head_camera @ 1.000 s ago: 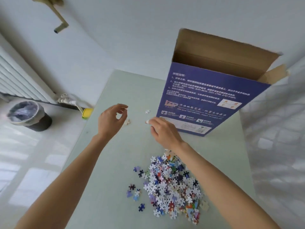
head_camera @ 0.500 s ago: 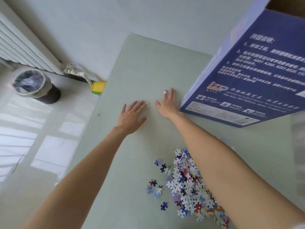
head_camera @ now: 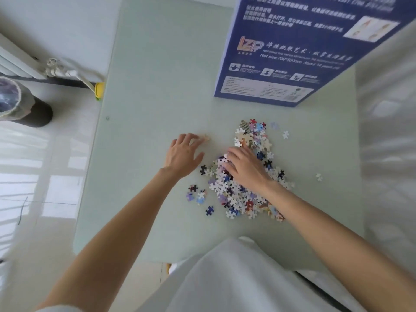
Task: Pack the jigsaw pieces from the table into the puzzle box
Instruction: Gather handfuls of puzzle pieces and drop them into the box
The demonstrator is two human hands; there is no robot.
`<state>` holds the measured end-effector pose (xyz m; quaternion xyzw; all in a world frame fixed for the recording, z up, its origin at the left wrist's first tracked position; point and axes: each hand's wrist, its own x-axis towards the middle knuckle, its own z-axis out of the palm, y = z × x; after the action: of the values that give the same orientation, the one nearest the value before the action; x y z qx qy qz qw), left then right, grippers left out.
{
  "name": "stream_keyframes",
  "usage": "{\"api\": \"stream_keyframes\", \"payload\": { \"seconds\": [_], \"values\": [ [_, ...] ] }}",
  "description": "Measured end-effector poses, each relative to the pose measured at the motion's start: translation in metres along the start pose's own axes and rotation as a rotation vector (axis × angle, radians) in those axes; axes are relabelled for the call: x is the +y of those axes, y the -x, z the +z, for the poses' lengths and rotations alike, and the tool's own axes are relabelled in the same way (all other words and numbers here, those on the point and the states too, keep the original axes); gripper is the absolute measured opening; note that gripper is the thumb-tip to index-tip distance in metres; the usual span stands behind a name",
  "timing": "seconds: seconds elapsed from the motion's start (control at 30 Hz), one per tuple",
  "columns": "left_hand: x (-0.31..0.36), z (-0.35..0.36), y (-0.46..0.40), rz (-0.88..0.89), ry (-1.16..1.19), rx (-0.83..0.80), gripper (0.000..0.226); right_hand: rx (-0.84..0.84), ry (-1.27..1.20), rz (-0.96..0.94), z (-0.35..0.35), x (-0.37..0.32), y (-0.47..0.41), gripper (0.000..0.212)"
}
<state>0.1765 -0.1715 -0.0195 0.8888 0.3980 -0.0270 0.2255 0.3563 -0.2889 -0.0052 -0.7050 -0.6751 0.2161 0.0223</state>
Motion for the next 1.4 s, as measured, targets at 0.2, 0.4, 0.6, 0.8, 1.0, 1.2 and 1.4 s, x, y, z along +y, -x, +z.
{"api": "stream_keyframes", "payload": {
  "seconds": [0.2,0.4,0.6,0.8,1.0,1.2,1.4],
  "values": [
    [0.056,0.028,0.028,-0.015,0.045,-0.047,0.054,0.349,-0.432,0.422,-0.023,0.077,0.021,0.032],
    [0.095,0.038,0.045,-0.181,0.124,-0.096,0.092,0.172,-0.267,0.309,0.002,0.084,0.031,0.057],
    [0.117,0.046,0.033,-0.327,0.16,-0.095,0.109,0.111,-0.156,0.125,0.013,0.056,0.044,0.089],
    [0.113,0.043,0.028,-0.376,0.241,-0.074,0.088,0.081,-0.082,0.195,-0.008,0.055,0.017,0.093],
    [0.101,0.033,0.013,-0.324,0.251,-0.049,0.08,-0.063,-0.087,0.104,-0.018,0.049,-0.009,0.09],
    [0.099,0.027,0.01,-0.303,0.318,-0.076,0.064,-0.071,-0.11,0.132,-0.02,0.048,-0.003,0.066],
    [0.09,0.018,0.011,-0.329,0.379,-0.044,0.034,-0.037,-0.196,0.157,-0.019,0.054,0.02,0.048]
  ]
}}
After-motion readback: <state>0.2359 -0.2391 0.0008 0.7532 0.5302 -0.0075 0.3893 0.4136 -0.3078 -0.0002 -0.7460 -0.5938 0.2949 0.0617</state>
